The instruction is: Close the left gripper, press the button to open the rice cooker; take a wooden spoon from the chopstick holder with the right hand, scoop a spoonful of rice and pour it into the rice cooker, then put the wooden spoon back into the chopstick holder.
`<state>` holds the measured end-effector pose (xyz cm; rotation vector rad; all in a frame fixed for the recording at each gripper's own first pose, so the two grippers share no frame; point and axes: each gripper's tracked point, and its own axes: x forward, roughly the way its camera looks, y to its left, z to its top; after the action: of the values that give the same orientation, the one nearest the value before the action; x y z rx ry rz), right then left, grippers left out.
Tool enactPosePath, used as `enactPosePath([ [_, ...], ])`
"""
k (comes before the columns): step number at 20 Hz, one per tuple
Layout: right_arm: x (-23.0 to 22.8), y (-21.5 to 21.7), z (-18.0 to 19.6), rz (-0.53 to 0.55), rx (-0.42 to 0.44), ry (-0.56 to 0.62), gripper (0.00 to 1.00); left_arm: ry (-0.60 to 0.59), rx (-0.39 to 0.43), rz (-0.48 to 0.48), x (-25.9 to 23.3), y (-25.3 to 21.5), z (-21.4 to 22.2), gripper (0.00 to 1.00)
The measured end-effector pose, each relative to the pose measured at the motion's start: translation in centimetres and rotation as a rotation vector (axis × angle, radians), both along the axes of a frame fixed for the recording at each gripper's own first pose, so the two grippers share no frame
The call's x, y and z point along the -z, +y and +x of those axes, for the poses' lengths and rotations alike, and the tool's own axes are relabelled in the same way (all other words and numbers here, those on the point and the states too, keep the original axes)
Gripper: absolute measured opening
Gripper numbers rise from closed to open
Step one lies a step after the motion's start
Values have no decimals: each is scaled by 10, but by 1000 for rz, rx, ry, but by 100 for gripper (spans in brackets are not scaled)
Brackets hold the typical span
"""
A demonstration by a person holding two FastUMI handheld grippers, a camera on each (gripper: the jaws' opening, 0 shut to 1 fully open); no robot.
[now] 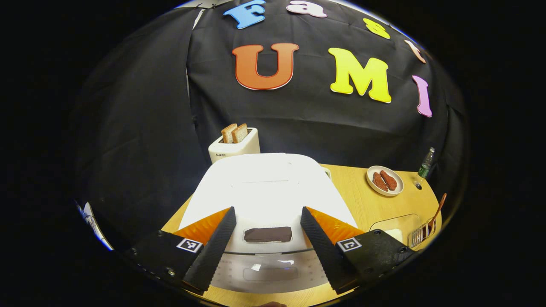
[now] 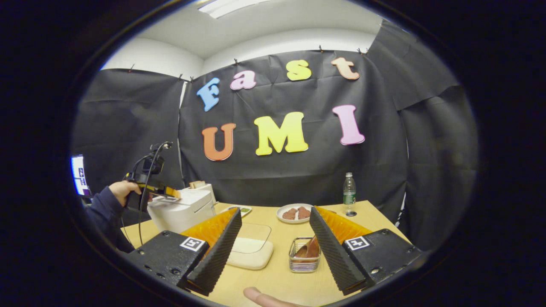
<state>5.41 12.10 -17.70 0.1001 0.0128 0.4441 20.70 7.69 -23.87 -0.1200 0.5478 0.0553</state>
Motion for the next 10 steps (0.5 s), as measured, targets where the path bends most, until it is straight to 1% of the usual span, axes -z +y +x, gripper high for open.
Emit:
enactPosePath([
  [4,-7,5,-7,-13,-17,-25,100,-34,-21,0,-1,1,4,99],
  [7,-12,7,-10,-35,-10,-41,100,-81,-13,10,-3,2,8,99],
  [10,-21,9,-17,-56,2,-66,100,-126,-14,-16,-2,3,13,100],
])
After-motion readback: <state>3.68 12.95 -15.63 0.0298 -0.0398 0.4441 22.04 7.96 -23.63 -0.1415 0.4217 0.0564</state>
